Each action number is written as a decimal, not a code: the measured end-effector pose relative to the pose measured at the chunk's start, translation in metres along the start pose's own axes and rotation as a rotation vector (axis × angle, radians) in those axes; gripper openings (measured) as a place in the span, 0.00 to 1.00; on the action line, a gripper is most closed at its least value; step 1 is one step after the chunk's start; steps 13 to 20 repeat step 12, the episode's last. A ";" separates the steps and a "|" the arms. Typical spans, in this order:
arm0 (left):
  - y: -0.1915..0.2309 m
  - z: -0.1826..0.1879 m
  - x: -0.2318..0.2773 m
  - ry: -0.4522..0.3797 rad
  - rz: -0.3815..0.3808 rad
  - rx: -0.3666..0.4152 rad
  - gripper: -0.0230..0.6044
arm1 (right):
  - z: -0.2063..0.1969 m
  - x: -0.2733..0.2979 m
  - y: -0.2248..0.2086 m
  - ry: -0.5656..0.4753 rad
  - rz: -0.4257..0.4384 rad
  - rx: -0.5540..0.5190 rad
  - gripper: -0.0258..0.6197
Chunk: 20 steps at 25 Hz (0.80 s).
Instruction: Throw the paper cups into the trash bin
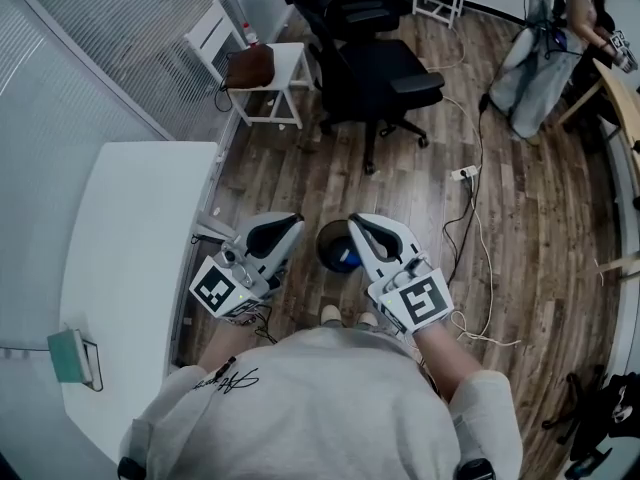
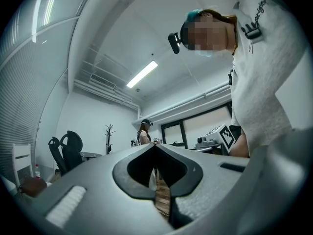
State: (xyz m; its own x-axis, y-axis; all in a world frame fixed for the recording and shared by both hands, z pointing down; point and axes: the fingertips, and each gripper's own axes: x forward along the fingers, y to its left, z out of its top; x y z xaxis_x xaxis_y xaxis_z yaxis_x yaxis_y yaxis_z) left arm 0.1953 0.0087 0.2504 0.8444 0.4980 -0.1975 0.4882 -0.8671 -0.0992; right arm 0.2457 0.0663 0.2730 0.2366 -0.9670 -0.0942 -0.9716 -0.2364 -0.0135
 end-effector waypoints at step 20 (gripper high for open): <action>0.008 -0.001 -0.012 0.000 0.026 -0.002 0.04 | -0.001 0.010 0.008 -0.001 0.004 -0.014 0.06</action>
